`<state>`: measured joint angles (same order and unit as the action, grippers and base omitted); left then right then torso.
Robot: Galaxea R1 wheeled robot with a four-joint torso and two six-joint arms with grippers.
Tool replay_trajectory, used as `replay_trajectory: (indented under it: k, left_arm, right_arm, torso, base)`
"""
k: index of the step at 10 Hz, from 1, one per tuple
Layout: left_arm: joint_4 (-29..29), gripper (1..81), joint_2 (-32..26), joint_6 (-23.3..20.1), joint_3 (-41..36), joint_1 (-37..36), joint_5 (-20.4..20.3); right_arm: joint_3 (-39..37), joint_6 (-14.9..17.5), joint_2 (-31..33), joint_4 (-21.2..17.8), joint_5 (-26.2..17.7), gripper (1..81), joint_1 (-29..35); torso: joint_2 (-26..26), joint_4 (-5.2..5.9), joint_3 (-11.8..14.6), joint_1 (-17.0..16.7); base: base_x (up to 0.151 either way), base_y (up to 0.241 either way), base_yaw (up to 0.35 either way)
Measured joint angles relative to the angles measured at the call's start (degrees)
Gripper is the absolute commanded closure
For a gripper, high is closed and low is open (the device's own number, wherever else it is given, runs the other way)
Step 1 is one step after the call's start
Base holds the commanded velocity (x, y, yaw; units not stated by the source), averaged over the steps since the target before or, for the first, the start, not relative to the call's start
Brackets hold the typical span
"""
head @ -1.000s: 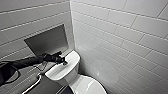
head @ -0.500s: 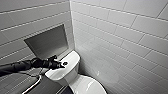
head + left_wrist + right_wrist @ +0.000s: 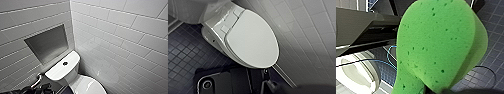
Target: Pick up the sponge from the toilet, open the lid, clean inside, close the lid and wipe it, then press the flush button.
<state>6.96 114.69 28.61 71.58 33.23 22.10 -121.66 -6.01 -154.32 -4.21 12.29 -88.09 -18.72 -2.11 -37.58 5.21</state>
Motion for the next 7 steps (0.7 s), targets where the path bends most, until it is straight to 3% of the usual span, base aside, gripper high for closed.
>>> replay_trajectory:
  k: [3, 7]
  left_arm:
    - [7.53, 81.1, 0.13, 0.02, 0.35, 16.98, -7.14]
    - [17.02, 81.1, 13.26, 0.02, 14.23, 34.6, -13.75]
  right_arm:
    - [-3.1, 0.01, -2.35, 0.0, -0.06, 81.1, 0.02]
    - [-5.88, 0.04, -3.86, 0.02, -0.06, 81.1, 0.0]
  torso:
    - [0.0, 0.0, 0.02, -0.02]
    - [-0.02, 0.0, 0.05, -0.06]
  base:
    - [0.0, 0.0, 0.0]
    - [0.0, 0.0, 0.0]
